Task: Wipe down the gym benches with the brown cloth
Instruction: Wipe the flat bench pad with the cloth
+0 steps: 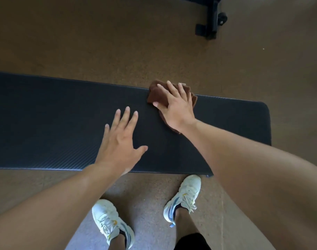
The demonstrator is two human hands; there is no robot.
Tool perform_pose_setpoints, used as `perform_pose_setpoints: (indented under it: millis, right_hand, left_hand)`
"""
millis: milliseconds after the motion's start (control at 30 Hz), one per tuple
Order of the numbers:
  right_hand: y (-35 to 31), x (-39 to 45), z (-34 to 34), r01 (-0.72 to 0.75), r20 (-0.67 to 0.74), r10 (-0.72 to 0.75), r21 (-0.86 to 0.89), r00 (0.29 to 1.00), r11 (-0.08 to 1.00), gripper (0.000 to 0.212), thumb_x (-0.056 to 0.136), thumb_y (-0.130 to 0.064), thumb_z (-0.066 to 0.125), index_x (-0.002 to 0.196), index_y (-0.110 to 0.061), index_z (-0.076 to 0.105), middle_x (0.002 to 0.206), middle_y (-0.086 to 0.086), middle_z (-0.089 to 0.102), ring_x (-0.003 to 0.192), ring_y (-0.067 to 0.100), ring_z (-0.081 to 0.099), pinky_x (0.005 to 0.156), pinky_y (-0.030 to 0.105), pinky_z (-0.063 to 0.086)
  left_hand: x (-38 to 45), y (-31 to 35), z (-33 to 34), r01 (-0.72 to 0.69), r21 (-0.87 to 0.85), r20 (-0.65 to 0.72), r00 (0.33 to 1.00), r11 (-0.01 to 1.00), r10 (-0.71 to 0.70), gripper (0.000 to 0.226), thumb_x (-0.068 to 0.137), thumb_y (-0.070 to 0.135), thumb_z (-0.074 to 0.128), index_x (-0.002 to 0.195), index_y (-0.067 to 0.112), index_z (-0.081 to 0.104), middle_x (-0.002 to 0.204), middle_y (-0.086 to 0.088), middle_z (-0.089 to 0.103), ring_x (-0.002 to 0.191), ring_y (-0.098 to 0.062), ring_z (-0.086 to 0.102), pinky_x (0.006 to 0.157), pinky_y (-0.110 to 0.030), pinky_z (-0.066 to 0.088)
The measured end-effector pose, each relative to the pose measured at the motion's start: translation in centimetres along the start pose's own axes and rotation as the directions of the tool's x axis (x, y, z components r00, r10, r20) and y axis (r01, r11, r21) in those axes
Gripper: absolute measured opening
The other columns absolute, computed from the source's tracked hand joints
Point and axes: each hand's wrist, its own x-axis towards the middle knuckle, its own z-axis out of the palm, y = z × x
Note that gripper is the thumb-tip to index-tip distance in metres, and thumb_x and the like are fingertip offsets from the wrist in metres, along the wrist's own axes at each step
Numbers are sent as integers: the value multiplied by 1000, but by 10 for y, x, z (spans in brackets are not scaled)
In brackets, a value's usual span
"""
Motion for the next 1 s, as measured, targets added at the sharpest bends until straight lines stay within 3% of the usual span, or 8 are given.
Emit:
perform_pose_setpoints:
  millis: [167, 300, 367, 467, 633, 800, 933, 1000]
  right_hand:
    - [43, -130, 42, 130, -144, -137, -57, 980, 990, 67, 98, -32, 68, 159, -36, 40, 172, -4, 27, 162, 28, 10, 130, 56, 13]
    - [95, -219, 58, 221, -36, -229, -160, 973, 962, 82, 88, -28, 73, 159, -40, 36, 172, -7, 26, 162, 28, 11, 127, 55, 17]
    - [102, -198, 47, 263, 4, -266, -162, 964, 951, 79, 88, -32, 72, 158, -41, 37, 171, -8, 28, 161, 29, 15, 125, 58, 20]
    - [102, -115, 17, 218, -111, -231, -124, 967, 968, 64, 95, -38, 66, 155, -39, 44, 168, -5, 36, 159, 33, 23, 126, 61, 20]
    - [107, -12, -20, 175, -86, -180, -60, 980, 983, 56, 105, -46, 52, 159, -41, 37, 172, -3, 26, 162, 31, 10, 130, 57, 4]
    - [133, -102, 0, 310, -101, -314, -59, 944, 949, 58, 95, -32, 72, 150, -32, 54, 167, 1, 39, 160, 33, 20, 128, 61, 15]
    - [156, -193, 21, 487, 157, -463, -195, 872, 851, 92, 71, -29, 91, 153, -36, 48, 165, -2, 40, 158, 33, 24, 123, 63, 23]
    - [158, -170, 9, 535, 172, -507, -230, 845, 813, 90, 74, -29, 89, 153, -38, 48, 165, -5, 40, 157, 32, 27, 121, 66, 24]
  left_hand:
    - [16, 35, 13, 149, 194, 90, 982, 970, -169, 142, 66, 58, 85, 155, 34, -23, 165, 6, -29, 152, -23, -27, 118, -67, 19]
    - [29, 57, 29, 262, 236, 162, 939, 936, -304, 152, 55, 67, 86, 155, 32, -23, 163, 2, -33, 152, -30, -27, 111, -73, 27]
    - [32, 59, 36, 276, 287, 139, 936, 918, -325, 153, 53, 71, 84, 156, 32, -21, 163, 1, -32, 152, -31, -26, 110, -74, 29]
    - [34, 59, 38, 275, 297, 123, 939, 914, -322, 152, 52, 73, 83, 156, 34, -20, 164, 4, -31, 152, -28, -26, 110, -73, 29]
    - [35, 66, 39, 310, 303, 131, 923, 901, -361, 152, 51, 71, 85, 156, 37, -19, 163, 8, -32, 152, -26, -27, 112, -73, 25]
    - [33, 72, 38, 317, 329, 140, 915, 889, -378, 153, 52, 69, 86, 156, 35, -21, 163, 6, -33, 151, -28, -29, 113, -73, 24]
    - [30, 68, 39, 318, 344, 133, 915, 883, -382, 153, 52, 70, 85, 156, 34, -22, 162, 4, -34, 151, -29, -29, 112, -73, 25]
    - [31, 68, 39, 315, 343, 121, 919, 885, -375, 153, 52, 70, 85, 156, 34, -22, 163, 4, -33, 151, -29, -28, 112, -73, 25]
